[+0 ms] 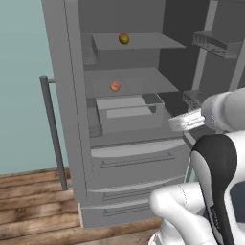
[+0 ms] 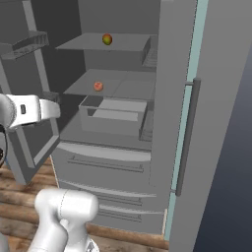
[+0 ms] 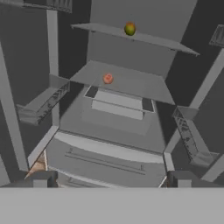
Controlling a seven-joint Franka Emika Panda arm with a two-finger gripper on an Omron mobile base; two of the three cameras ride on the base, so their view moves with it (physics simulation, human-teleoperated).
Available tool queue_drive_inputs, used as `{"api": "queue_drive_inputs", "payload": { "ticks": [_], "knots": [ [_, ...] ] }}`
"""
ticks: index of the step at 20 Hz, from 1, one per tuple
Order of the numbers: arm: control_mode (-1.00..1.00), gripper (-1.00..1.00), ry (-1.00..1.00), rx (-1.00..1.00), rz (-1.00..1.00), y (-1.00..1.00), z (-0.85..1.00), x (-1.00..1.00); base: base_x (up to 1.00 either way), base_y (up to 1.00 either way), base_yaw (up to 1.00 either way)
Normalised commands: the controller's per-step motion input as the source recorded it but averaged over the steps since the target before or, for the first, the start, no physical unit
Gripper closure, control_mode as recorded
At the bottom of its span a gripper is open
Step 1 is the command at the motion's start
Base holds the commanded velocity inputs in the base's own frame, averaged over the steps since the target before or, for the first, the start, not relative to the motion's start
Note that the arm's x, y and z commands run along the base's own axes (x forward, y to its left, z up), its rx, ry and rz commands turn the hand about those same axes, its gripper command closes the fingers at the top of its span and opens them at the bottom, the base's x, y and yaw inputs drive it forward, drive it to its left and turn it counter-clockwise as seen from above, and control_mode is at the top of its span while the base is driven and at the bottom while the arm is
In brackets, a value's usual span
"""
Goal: Retrieve the mango and peach from the fridge and place them into the bowl on the dining table.
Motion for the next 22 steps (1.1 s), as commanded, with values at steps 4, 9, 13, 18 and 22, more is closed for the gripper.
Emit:
{"api": "queue_drive_inputs", "payload": {
  "ticks": [4, 9, 13, 18, 22],
  "knots": [
    [-1.00, -1.00, -0.06, 0.13, 0.00, -0.74, 0.08, -0.29, 0.00, 0.00, 0.00],
    [-1.00, -1.00, -0.01, 0.15, 0.00, -0.53, 0.15, -0.14, 0.00, 0.00, 0.00],
    [-1.00, -1.00, 0.03, 0.11, 0.00, -0.20, 0.01, -0.02, 0.00, 0.00, 0.00],
    [-1.00, -1.00, 0.05, 0.00, 0.00, 0.12, -0.09, 0.05, 0.00, 0.00, 0.00],
    [-1.00, -1.00, 0.00, 0.00, 0.00, 0.00, 0.00, 0.00, 0.00, 0.00, 0.00]
  ]
}}
